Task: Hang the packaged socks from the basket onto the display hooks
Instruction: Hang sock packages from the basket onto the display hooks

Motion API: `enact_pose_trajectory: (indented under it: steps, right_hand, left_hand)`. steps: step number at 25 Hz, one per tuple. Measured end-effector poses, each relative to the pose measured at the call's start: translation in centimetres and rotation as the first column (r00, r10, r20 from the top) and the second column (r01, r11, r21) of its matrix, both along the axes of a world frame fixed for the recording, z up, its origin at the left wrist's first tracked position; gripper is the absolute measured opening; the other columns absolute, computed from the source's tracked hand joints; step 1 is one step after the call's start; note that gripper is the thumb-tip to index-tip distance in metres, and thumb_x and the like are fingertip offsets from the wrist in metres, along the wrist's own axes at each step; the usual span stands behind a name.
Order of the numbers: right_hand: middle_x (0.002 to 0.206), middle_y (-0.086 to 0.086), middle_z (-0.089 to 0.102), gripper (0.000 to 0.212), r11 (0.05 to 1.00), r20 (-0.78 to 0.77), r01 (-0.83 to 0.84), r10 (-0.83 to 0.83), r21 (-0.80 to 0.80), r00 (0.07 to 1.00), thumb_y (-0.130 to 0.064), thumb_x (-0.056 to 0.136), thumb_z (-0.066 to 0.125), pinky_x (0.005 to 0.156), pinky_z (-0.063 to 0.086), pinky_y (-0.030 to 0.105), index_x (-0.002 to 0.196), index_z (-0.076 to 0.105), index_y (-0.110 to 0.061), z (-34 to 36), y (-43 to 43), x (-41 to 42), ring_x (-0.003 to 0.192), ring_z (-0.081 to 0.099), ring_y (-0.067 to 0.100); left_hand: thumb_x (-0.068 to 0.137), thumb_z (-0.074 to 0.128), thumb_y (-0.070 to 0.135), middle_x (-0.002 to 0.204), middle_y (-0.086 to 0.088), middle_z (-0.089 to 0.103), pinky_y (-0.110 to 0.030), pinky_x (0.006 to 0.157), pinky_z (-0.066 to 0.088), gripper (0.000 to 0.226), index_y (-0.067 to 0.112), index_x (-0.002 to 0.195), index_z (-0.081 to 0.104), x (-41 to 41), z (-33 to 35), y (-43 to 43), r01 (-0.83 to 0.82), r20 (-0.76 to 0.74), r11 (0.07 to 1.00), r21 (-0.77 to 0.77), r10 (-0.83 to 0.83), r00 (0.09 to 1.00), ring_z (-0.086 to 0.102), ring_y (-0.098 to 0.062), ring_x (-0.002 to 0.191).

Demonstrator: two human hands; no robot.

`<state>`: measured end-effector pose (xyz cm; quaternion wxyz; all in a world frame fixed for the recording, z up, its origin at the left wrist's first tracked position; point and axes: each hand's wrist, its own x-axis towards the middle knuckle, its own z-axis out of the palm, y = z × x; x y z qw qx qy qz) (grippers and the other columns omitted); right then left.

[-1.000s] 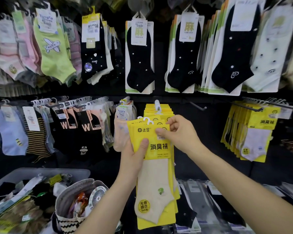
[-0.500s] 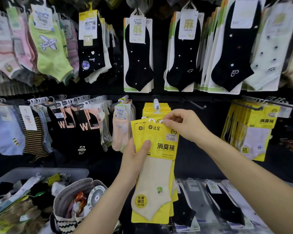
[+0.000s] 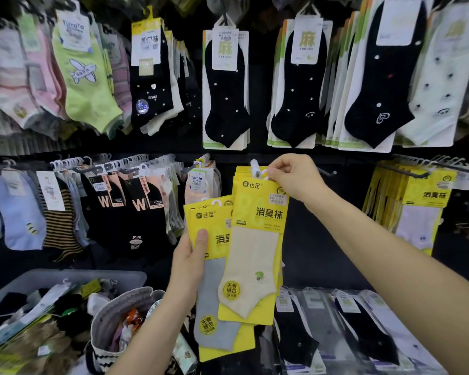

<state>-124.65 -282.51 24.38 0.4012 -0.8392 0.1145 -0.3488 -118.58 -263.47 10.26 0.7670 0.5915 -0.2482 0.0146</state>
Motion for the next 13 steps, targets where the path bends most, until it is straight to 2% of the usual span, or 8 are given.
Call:
enact_pose_trajectory:
  steps: [3, 7, 9, 11, 13]
  right_hand:
    - [0.076, -0.004, 0.068, 0.009, 0.998, -0.014, 0.019, -0.020, -0.054, 1.000, -0.017, 0.085, 0.064, 0.074, 0.053, 0.030, 0.077, 0.067, -0.018, 0.0, 0.3, 1.2, 0.080, 0.065, 0.012]
    - [0.072, -0.010, 0.065, 0.009, 0.989, -0.004, 0.055, -0.056, -0.139, 0.998, -0.020, 0.084, 0.064, 0.071, 0.053, 0.027, 0.077, 0.069, -0.019, -0.2, 0.2, 1.6, 0.073, 0.061, 0.004]
    - [0.072, -0.013, 0.063, 0.006, 0.989, 0.006, 0.057, -0.056, -0.136, 0.998, -0.021, 0.085, 0.063, 0.070, 0.050, 0.024, 0.082, 0.068, -0.020, -0.3, 0.1, 1.3, 0.073, 0.059, 0.003]
    - [0.073, -0.014, 0.059, 0.004, 0.984, 0.090, 0.098, -0.085, -0.149, 0.992, -0.021, 0.085, 0.061, 0.068, 0.048, 0.023, 0.086, 0.066, -0.021, -0.5, 0.5, 0.7, 0.070, 0.055, 0.003]
    - [0.072, -0.015, 0.057, 0.007, 0.978, 0.203, 0.101, -0.063, -0.185, 0.977, -0.020, 0.086, 0.059, 0.065, 0.045, 0.021, 0.082, 0.065, -0.022, -0.7, 1.8, -0.2, 0.065, 0.052, 0.001]
  left_hand:
    - [0.090, 0.050, 0.037, 0.095, -0.002, 0.072, -0.047, 0.082, 0.054, 0.017, 0.024, 0.092, 0.062, 1.4, -0.4, 2.1, -0.107, -0.032, 0.994, 0.005, 0.107, 0.994, 0.068, -0.027, 0.092]
    - [0.091, 0.053, 0.034, 0.086, 0.009, 0.073, -0.030, 0.068, 0.051, 0.009, 0.029, 0.089, 0.060, 2.1, 0.2, 4.4, -0.236, -0.024, 0.972, -0.016, 0.236, 0.972, 0.069, -0.006, 0.079]
    - [0.091, 0.056, 0.031, 0.094, 0.003, 0.071, -0.033, 0.073, 0.052, 0.005, 0.028, 0.089, 0.059, 2.1, 0.8, 5.1, -0.277, -0.035, 0.960, -0.042, 0.276, 0.961, 0.068, -0.011, 0.083]
    - [0.090, 0.059, 0.029, 0.095, 0.003, 0.070, -0.029, 0.071, 0.054, 0.002, 0.028, 0.090, 0.059, 1.6, 1.5, 5.1, -0.276, -0.008, 0.960, -0.042, 0.276, 0.961, 0.068, -0.011, 0.083]
    - [0.086, 0.063, 0.026, 0.087, 0.008, 0.072, -0.016, 0.059, 0.052, 0.005, 0.026, 0.090, 0.060, 0.7, 2.0, 4.6, -0.224, 0.032, 0.974, -0.044, 0.226, 0.974, 0.069, -0.004, 0.075]
